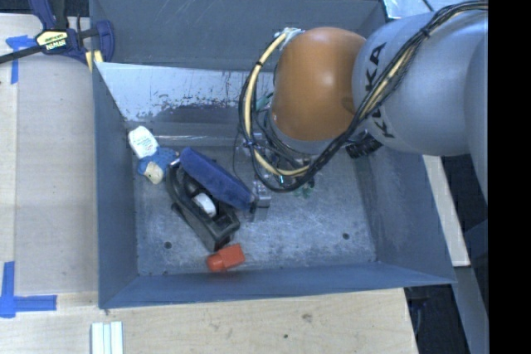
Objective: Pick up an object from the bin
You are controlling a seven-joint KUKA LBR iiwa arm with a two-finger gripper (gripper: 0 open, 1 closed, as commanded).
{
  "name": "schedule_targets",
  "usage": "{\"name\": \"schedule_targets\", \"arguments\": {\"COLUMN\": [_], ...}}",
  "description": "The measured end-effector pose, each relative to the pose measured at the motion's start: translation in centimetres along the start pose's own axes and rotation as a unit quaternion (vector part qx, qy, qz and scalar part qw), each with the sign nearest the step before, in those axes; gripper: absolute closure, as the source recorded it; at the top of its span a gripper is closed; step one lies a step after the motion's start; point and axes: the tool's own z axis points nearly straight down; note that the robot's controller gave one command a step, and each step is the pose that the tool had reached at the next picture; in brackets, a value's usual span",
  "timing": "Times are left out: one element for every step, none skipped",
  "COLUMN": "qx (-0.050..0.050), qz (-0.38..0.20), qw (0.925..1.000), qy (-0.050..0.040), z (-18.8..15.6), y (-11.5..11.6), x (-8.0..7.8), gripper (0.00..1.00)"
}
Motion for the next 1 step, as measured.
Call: {"name": "schedule_targets", "arguments": {"qx": [-0.003], "qz": [0.013], "qw": [0.9998], "qy": [-0.0145], "z": [5.37], "y": [3.70], "x": [-2.96], "gripper": [0.00]}}
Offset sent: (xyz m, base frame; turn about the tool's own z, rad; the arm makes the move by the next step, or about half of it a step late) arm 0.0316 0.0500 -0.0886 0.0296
